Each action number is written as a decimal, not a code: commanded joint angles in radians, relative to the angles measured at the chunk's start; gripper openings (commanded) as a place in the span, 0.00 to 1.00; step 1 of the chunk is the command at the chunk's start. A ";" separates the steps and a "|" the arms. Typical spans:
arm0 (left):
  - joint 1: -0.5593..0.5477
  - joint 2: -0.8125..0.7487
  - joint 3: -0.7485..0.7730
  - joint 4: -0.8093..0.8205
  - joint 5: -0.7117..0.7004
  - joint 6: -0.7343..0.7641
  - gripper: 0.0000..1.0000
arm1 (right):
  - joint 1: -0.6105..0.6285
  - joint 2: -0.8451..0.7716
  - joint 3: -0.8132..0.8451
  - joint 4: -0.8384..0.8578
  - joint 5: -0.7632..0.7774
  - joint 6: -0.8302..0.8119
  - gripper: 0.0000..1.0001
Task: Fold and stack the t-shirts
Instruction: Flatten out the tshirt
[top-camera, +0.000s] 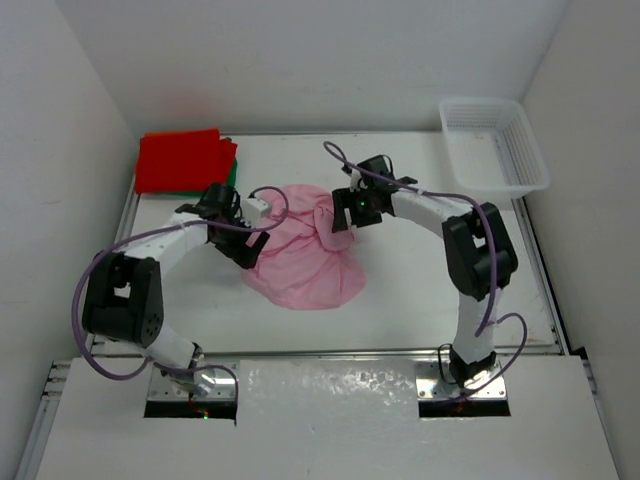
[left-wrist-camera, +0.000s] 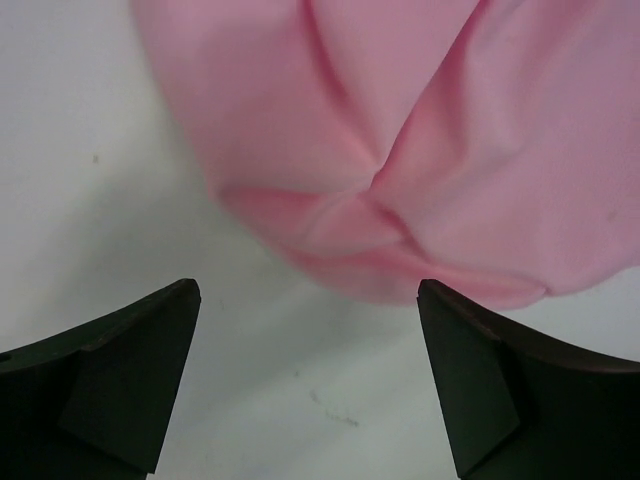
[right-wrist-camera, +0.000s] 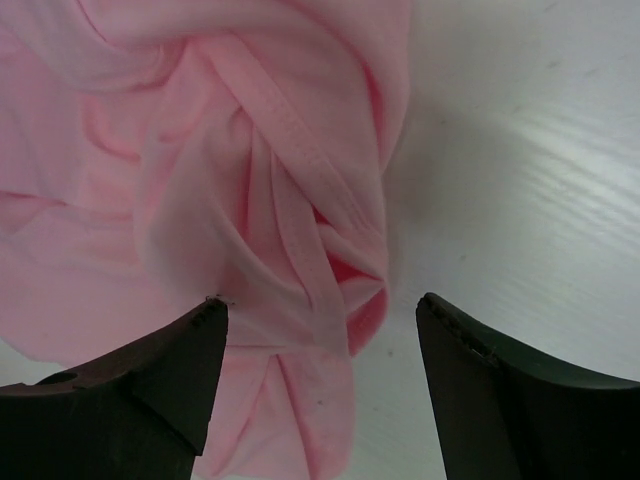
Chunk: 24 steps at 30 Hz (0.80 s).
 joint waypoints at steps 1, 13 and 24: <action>-0.066 0.043 -0.042 0.183 0.036 0.031 0.89 | 0.036 0.041 0.045 0.041 -0.102 0.018 0.74; -0.081 0.102 0.130 0.231 -0.177 0.009 0.00 | -0.017 0.164 0.171 0.107 -0.239 0.144 0.00; -0.014 -0.033 0.791 -0.066 -0.175 0.063 0.00 | -0.306 -0.235 0.397 0.032 -0.166 0.128 0.00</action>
